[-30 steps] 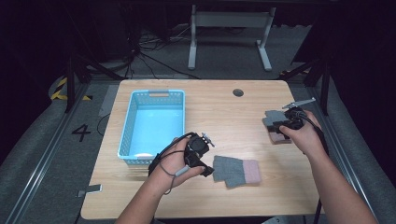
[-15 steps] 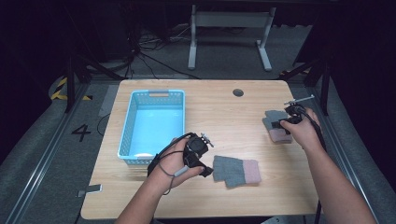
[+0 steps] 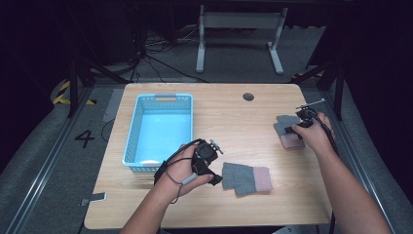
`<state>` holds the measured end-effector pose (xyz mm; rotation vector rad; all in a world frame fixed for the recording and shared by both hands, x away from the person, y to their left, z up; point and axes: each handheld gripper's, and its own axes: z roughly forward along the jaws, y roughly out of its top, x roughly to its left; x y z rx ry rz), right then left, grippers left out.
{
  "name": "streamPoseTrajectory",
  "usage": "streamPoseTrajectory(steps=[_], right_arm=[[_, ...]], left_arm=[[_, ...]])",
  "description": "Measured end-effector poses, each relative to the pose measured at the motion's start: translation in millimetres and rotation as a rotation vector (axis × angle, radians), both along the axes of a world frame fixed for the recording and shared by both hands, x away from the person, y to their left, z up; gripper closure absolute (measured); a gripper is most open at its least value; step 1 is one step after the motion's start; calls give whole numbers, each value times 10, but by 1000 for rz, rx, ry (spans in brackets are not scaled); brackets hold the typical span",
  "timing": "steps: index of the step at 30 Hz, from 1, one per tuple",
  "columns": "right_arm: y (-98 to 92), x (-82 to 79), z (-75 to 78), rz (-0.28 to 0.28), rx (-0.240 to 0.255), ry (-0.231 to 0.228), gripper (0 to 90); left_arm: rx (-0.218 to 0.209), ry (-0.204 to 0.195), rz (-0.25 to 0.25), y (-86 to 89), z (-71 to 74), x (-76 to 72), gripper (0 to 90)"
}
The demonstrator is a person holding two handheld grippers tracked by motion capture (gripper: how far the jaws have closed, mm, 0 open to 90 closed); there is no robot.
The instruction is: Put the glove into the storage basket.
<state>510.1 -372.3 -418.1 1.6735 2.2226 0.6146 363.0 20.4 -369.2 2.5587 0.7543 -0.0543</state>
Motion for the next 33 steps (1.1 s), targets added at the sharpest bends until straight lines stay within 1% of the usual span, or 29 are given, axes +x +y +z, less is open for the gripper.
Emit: streamPoseTrajectory(steps=[3, 4, 7, 11, 12, 13, 14, 15, 16, 18, 23, 25, 26, 27, 28, 33], right_arm=[[-12, 22, -43, -16, -6, 17, 520], [-16, 30, -63, -19, -1, 24, 519], [-10, 46, -86, -26, 2, 30, 529], [-4, 56, -94, -34, -1, 34, 563], [-6, 63, -92, -43, -7, 34, 625], [-3, 64, -94, -44, -9, 31, 666], [-3, 64, -85, -40, -17, 37, 742], [-1, 65, -80, -38, -33, 43, 776], [-2, 69, -79, -37, -38, 45, 804], [-7, 77, -73, -35, -33, 50, 842], [-10, 70, -46, -32, -35, 45, 858], [-16, 58, -21, -34, -22, 38, 859], [-23, 51, -5, -33, -20, 35, 859], [-37, 39, 21, -28, -7, 25, 860], [-44, 26, 48, -32, 6, 26, 860], [-63, -46, 165, -20, 15, 0, 860]], left_arm=[[-1, 0, -2, 1, 2, -1, 335], [-1, 0, -1, 1, 3, -1, 335], [0, -1, -1, 5, 4, 0, 334], [-1, -2, -1, 7, 4, 0, 334], [-1, -1, -2, 5, 4, -2, 334], [0, -1, -4, 4, 5, -3, 334], [1, 0, -3, 3, 6, -5, 334], [1, -3, -4, 2, 6, -6, 334], [1, -3, -5, 2, 7, -7, 334], [1, -2, -5, 5, 12, -8, 334], [-1, -2, -2, 11, 11, -5, 334], [-2, -2, -1, 12, 13, -5, 334], [-2, -2, -1, 14, 15, -5, 334], [-2, -2, -1, 14, 15, -5, 334], [-2, -2, -2, 14, 15, -3, 334], [4, -3, -7, -3, 5, -7, 334]])
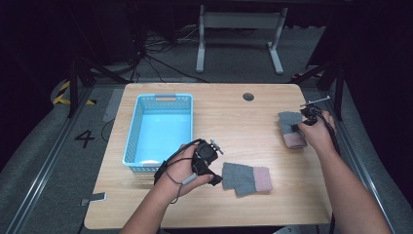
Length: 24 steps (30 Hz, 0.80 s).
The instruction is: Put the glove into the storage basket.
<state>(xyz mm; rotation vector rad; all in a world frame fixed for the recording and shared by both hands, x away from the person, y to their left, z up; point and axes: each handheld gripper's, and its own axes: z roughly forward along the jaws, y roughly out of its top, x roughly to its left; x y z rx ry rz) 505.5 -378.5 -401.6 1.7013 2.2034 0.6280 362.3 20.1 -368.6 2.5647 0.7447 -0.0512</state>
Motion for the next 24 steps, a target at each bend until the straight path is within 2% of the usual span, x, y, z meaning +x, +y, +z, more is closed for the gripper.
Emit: streamPoseTrajectory(steps=[10, 17, 21, 22, 24], right_arm=[[64, -171, 268, 59, 12, -55, 857], [129, -272, 385, 116, 22, -78, 855], [158, -340, 438, 149, 24, -90, 854], [183, -397, 475, 180, 30, -94, 854], [192, -417, 487, 189, 29, -96, 854]], left_arm=[[6, 16, -4, -18, -11, -1, 342], [4, 14, -6, -20, 7, 2, 345], [7, 28, 0, -31, 6, 9, 367], [11, 30, 0, -34, 9, 13, 370], [9, 28, 0, -37, 17, 17, 371]])
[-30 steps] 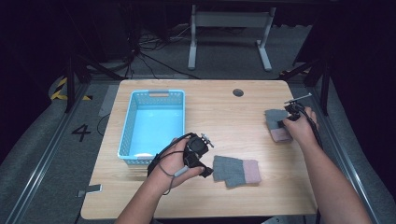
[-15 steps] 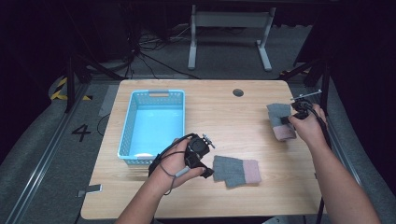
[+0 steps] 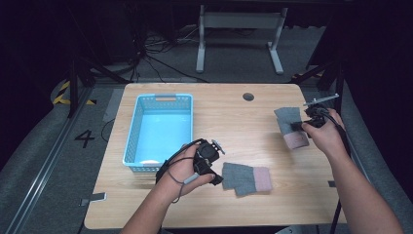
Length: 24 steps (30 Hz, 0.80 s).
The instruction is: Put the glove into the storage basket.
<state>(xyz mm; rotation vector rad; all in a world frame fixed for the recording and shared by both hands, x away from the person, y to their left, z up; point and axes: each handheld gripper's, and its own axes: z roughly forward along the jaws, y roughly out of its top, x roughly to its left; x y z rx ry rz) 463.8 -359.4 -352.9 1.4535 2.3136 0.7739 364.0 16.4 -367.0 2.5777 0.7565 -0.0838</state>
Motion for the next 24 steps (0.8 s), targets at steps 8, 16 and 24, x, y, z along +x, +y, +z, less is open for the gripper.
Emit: streamPoseTrajectory(steps=[8, 16, 24], right_arm=[[176, -278, 118, 147, 2, -25, 854], [384, -499, 174, 259, 8, -39, 853], [548, -726, 95, 344, 59, -41, 852]], left_arm=[[-9, -32, -2, -3, 19, 18, 361], [-12, -72, -37, 21, 5, 24, 418], [-5, -69, -51, 36, 5, 25, 431]])
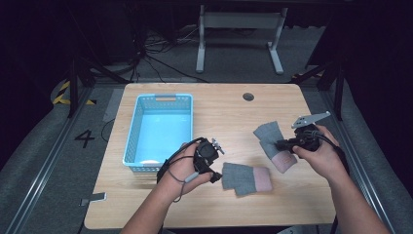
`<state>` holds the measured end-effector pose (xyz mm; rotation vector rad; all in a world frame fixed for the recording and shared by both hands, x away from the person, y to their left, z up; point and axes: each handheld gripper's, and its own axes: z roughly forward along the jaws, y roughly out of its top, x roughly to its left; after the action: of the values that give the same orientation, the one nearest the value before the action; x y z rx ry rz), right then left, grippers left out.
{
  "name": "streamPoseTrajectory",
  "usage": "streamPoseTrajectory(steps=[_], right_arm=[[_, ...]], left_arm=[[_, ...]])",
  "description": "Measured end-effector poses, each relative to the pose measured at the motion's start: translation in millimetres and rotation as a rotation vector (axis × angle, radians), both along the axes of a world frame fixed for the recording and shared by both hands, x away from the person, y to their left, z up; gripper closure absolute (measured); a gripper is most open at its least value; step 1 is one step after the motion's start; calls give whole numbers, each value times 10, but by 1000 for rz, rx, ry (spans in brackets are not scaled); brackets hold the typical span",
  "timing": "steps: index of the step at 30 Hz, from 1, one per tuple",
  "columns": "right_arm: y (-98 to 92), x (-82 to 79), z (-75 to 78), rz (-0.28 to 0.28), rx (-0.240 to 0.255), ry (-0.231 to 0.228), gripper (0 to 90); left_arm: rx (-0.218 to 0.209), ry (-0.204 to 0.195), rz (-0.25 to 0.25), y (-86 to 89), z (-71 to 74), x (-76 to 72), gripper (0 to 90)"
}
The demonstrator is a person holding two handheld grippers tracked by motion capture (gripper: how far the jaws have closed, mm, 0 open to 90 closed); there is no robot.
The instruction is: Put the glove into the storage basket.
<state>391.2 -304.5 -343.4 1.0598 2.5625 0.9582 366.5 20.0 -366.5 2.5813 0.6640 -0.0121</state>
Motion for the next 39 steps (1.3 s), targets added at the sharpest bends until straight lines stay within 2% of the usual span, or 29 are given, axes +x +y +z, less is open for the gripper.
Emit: streamPoseTrajectory(steps=[3, 6, 9, 13, 16, 20, 23, 24, 25, 30, 31, 34, 35, 39], right_arm=[[78, -80, -19, 41, 0, 2, 850], [133, -151, -41, 70, -3, 14, 848], [201, -189, -60, 96, -32, 15, 848], [253, -226, -89, 119, -33, 10, 846], [273, -247, -113, 138, -41, 12, 844], [330, -273, -178, 175, -61, 21, 836], [397, -280, -247, 203, -80, 42, 838], [397, -280, -247, 203, -80, 42, 838], [464, -284, -298, 226, -91, 62, 839], [553, -271, -356, 268, -103, 76, 839], [569, -263, -372, 275, -103, 79, 839], [622, -242, -444, 291, -119, 88, 838], [641, -240, -468, 293, -125, 94, 838], [717, -224, -564, 313, -148, 112, 837]], left_arm=[[11, -15, 2, 8, 12, 2, 421], [15, -6, -4, 9, 6, -2, 424], [5, -1, -4, 9, 19, -14, 441], [1, -5, -9, 19, 34, -15, 458], [20, -10, -10, 36, 28, 0, 465], [16, -6, -3, 42, 24, 8, 481], [-44, 18, 1, 45, 36, 14, 468], [-44, 18, 1, 45, 36, 14, 460], [-64, 24, -6, 39, 38, 9, 459], [-67, 22, -13, 8, 5, 14, 434], [-68, 13, -19, 2, -5, 16, 406], [-96, 21, -47, 2, -28, 24, 333], [-93, 18, -46, 2, -32, 23, 309], [-86, -2, -30, 7, -49, 32, 317]])
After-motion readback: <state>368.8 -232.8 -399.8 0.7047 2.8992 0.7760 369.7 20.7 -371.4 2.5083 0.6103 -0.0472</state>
